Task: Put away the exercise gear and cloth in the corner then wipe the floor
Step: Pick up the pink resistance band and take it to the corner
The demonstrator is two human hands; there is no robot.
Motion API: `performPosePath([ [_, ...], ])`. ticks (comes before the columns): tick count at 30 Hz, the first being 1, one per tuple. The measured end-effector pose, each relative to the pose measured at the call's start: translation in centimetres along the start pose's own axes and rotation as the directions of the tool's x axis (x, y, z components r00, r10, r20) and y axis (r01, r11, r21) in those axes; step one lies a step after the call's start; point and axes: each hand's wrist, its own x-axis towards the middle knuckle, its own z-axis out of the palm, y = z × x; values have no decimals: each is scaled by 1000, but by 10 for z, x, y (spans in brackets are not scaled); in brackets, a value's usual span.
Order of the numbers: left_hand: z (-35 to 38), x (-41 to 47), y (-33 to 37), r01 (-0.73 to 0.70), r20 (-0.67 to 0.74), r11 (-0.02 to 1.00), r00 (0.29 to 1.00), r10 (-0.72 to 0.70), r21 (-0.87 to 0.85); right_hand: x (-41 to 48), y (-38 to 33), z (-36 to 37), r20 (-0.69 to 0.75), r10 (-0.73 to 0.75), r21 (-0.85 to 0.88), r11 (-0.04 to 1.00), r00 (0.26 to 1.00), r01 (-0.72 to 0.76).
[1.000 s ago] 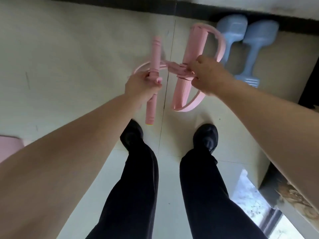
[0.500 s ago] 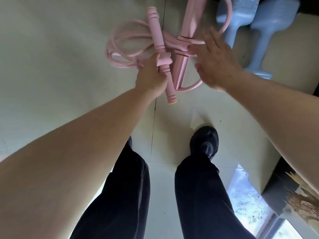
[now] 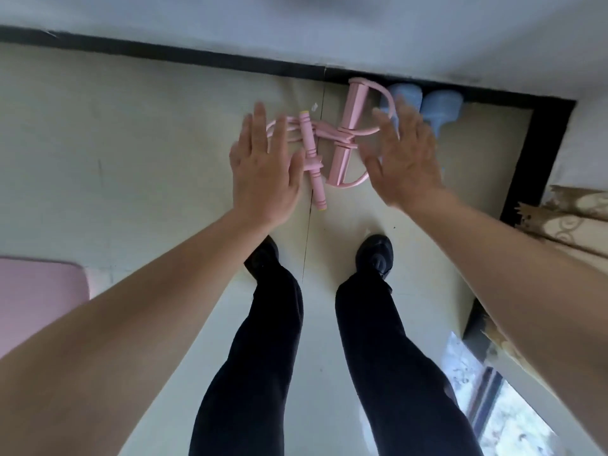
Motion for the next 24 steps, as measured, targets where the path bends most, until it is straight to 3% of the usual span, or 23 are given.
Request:
performPosePath([
  [6,-239,-58,48,-128,-203,986,968,147,108,-70,-85,-215,-172,13,63,998,985,-2],
  [11,-434,-103,80,-114,-486,982,856,175,154,-129,-143,-391,-438,-74,44,994,896,104],
  [16,-581,-152,111,-92,-692,983,700,177,159,-170,-173,-525,-685,-200,-46,972,701,231],
  [21,-670,-215,142,-21,-841,978,508,188,206,-198,-196,-638,-845,-331,-161,907,421,390],
  [24,-703,-251,159,58,-918,990,384,96,128,-217,-203,-684,-897,-357,-206,860,263,466],
])
